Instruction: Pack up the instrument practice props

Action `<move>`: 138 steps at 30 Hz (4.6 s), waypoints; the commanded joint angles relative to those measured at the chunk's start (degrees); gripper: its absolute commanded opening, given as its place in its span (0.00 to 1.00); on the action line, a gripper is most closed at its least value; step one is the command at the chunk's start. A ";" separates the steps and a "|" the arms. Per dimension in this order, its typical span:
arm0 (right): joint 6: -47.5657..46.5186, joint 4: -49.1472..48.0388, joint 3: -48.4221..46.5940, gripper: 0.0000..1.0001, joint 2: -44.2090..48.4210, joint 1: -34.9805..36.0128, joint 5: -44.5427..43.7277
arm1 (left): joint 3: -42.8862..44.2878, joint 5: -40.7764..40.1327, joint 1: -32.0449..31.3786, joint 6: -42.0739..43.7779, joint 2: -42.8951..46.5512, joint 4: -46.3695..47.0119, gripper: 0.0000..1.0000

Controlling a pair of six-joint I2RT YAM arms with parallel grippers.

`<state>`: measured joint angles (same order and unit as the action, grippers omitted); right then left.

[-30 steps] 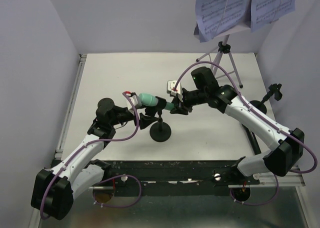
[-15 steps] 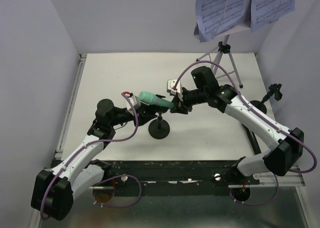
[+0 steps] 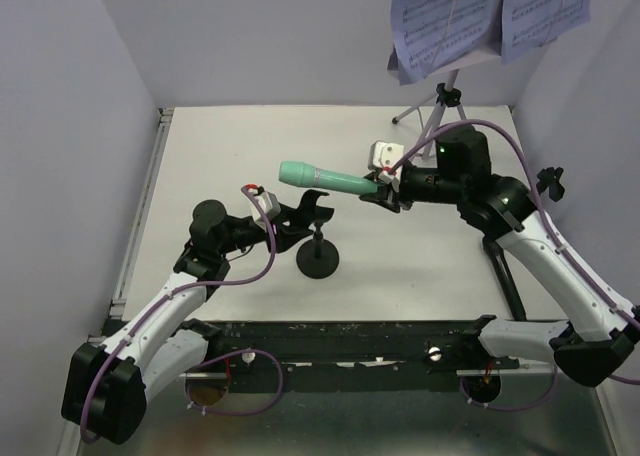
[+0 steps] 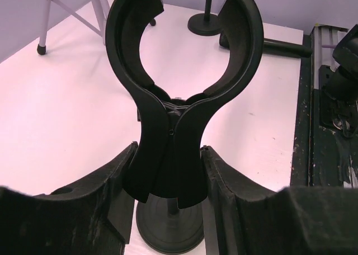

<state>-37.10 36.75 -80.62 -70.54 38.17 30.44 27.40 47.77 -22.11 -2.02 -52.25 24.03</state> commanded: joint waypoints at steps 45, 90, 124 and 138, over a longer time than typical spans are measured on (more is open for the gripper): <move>-7.72 24.33 32.36 0.00 20.71 -57.94 -21.73 | 5.21 -5.84 2.25 2.37 1.98 -12.52 0.99; -3.51 21.51 42.49 0.54 6.21 -58.30 -30.79 | 3.63 -4.61 2.60 4.92 3.56 -13.75 0.99; 2.46 5.71 -11.74 0.79 -10.56 -5.05 13.78 | 14.88 -0.05 2.42 18.28 4.35 -36.52 0.96; 1.77 7.01 -21.24 0.75 -23.14 2.08 20.98 | 13.39 -1.71 0.49 9.06 2.24 -22.47 0.81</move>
<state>-34.54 42.92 -99.94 -90.98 39.62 47.70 41.36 45.69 -21.50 12.10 -49.06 -6.90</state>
